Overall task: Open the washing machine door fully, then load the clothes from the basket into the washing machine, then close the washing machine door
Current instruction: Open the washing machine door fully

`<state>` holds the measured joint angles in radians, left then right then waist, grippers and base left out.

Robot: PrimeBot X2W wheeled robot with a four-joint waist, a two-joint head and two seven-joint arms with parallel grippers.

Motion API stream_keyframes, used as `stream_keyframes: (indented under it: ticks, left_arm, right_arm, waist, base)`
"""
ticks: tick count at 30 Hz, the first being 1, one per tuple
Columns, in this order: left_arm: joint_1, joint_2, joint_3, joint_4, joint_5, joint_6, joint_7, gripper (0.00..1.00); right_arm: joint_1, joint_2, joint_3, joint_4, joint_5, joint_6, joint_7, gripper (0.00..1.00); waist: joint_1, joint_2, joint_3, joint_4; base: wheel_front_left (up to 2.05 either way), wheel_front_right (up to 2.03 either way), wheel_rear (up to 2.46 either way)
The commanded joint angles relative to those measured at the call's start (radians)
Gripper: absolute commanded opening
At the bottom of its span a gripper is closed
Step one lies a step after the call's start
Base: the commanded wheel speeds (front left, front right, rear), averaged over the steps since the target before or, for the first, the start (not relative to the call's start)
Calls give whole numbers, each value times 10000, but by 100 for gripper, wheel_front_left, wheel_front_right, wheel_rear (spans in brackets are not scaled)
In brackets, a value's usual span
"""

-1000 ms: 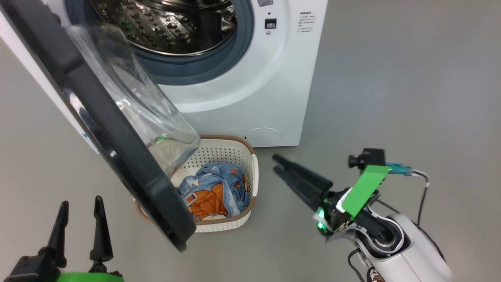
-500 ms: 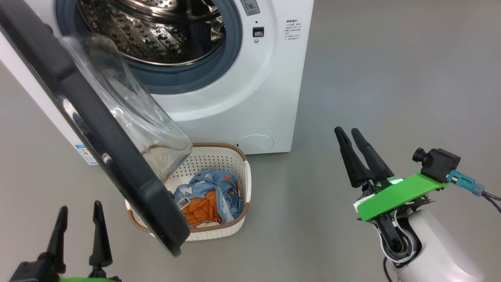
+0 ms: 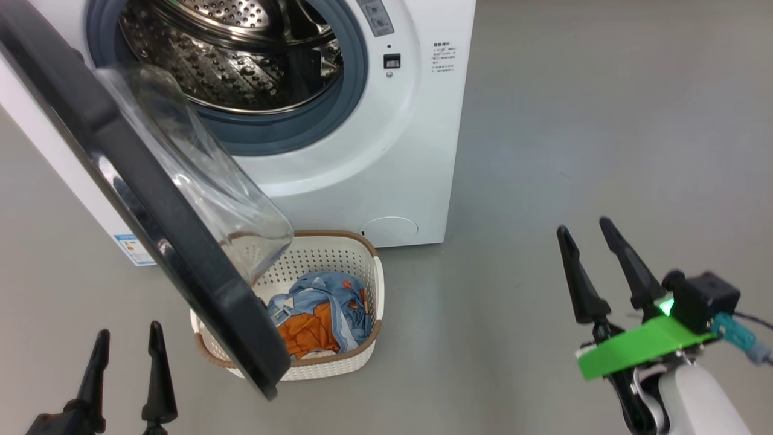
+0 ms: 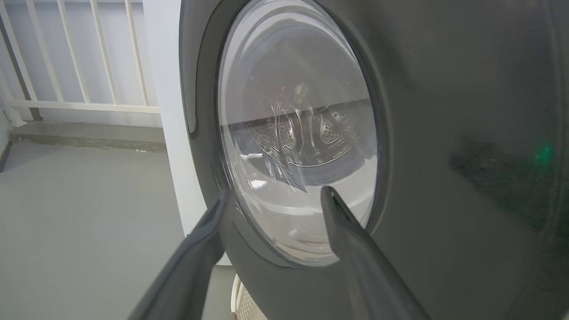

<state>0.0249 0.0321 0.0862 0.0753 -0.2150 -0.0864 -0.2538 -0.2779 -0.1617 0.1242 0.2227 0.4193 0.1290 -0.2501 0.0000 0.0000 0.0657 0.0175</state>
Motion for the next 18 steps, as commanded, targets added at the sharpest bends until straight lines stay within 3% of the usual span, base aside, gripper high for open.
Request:
stream_keyframes:
  ticks: [1,8,18]
  left_arm:
    - [-76,181,265,-290,11,94,-80,100]
    - [-31,181,243,-348,27,128,-80,100]
    - [51,181,20,-301,107,109,-80,100]
  right_arm:
    - [354,166,-46,-554,-515,17,-113,100]
    - [1712,601,-850,-1416,-1887,17,-115,100]
    - [2253,756,-972,-1385,-2738,17,-115,100]
  waist:
    - [0,0,3,15]
    - [0,0,17,35]
    - [0,0,-21,114]
  base:
    - [0,0,0]
    - [0,0,0]
    - [0,0,0]
